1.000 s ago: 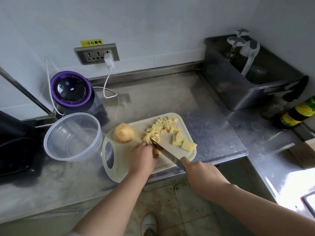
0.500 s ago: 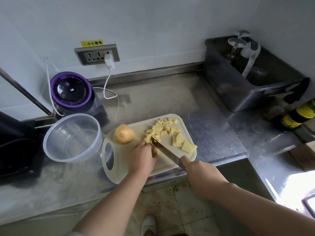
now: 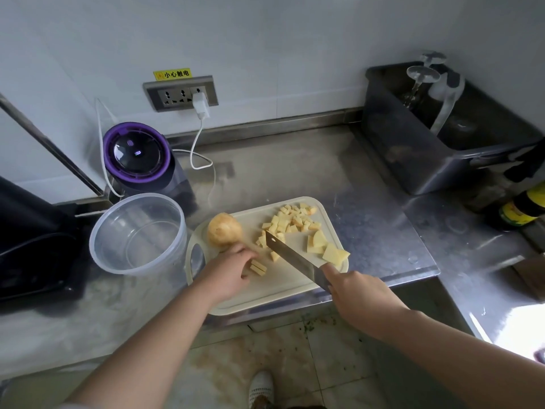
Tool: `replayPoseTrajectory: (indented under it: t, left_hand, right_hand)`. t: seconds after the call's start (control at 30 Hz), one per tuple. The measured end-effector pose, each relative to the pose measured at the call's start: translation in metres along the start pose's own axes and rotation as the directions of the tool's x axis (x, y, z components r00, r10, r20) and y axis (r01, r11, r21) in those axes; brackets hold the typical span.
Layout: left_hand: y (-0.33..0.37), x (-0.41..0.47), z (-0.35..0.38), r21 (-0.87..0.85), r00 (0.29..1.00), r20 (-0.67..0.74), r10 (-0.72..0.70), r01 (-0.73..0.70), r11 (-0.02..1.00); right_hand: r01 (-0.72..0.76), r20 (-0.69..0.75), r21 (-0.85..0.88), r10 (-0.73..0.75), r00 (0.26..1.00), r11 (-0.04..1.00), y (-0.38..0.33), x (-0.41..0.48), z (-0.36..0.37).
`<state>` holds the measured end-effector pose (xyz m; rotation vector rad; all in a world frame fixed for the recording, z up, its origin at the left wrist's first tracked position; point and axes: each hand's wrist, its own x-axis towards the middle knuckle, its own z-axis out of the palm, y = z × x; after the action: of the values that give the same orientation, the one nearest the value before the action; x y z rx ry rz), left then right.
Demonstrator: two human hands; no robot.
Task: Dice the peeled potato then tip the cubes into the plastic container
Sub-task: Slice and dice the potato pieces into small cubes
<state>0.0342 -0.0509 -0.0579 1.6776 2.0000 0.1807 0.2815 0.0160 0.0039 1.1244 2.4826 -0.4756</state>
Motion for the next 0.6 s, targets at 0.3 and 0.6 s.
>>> replayPoseTrajectory:
  t: [0.3, 0.6]
  left_hand:
    - [0.008, 0.013, 0.004, 0.131, 0.997, -0.079, -0.013, 0.024, 0.991]
    - [0.019, -0.002, 0.036, -0.093, 0.915, -0.306, -0.264, 0.247, 0.964]
  right_hand:
    - [-0.011, 0.047, 0.020, 0.010, 0.999, 1.000, -0.010, 0.004, 0.000]
    - [-0.011, 0.069, 0.065, 0.006, 0.998, 0.998, -0.028, 0.011, 0.012]
